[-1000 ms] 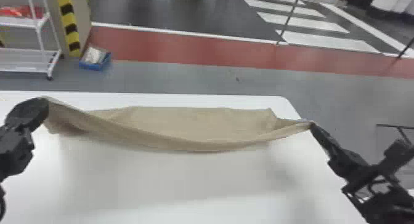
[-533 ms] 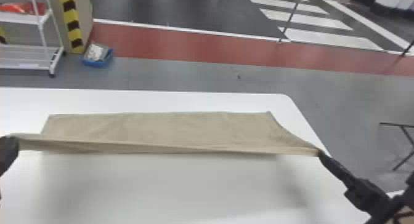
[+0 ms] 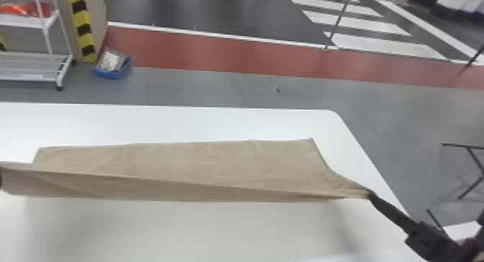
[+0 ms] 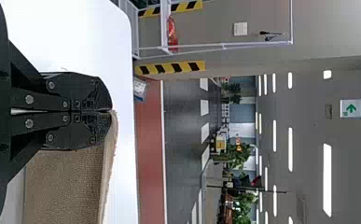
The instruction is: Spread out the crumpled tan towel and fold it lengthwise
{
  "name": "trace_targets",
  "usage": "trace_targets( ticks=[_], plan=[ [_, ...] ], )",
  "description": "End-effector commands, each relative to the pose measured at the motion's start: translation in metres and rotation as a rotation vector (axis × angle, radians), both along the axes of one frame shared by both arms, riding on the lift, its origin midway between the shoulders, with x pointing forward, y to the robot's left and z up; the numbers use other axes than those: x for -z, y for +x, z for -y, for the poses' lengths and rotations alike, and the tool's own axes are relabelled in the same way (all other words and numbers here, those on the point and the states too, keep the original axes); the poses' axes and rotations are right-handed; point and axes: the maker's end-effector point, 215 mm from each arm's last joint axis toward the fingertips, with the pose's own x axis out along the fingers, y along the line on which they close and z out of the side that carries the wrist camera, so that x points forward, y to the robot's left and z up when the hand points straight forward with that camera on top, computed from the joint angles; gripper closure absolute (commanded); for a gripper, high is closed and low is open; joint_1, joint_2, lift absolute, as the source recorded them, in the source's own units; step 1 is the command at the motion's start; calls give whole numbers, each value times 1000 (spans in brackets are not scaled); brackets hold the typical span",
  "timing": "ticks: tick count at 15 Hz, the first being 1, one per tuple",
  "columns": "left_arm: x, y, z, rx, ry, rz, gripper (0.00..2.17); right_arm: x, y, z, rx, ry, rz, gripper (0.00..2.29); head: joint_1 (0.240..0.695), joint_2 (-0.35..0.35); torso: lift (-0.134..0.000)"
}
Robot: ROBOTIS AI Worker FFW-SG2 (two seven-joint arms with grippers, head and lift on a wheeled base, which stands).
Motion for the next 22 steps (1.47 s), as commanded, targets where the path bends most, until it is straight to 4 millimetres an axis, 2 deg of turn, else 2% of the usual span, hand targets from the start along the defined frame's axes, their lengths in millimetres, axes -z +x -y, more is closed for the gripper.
trace_targets(
  ticks=[1, 2, 5, 6, 8, 10, 12, 17, 19, 20, 22],
  plan=[
    [4, 15, -8, -9, 31, -48, 1379, 1, 12, -3, 4, 24, -41, 1713, 695, -257, -124],
    [8, 21, -10, -13, 33, -64, 1379, 3, 20, -6, 3, 35, -56, 1713, 695, -249, -124],
    [0, 47, -13, -16, 34, -47, 1379, 9, 55, -18, -14, 74, -107, 1710, 695, -217, -124],
    [5, 55, -16, -19, 35, -64, 1379, 8, 69, -18, -20, 76, -117, 1710, 695, -207, -124],
    [-2, 68, -19, -30, 25, -49, 1379, 2, 92, -23, -31, 81, -113, 1706, 695, -188, -124],
    [-5, 78, -24, -36, 20, -57, 1379, -5, 109, -24, -32, 96, -98, 1706, 695, -165, -124],
    [-9, 89, -27, -39, 16, -53, 1379, -2, 125, -27, -38, 129, -94, 1706, 695, -153, -124],
    [5, 116, -38, -70, -10, -88, 1379, -21, 178, -20, -14, 145, -27, 1700, 695, -129, -124],
    [10, 124, -46, -81, -14, -97, 1376, -21, 198, -12, 15, 125, -14, 1700, 695, -124, -124],
    [13, 129, -50, -89, -11, -107, 1379, -14, 205, -8, 23, 107, -30, 1696, 695, -121, -124],
    [24, 137, -47, -72, -15, -142, 1376, -3, 216, -8, 29, 85, -50, 1696, 695, -118, -124]
  ],
)
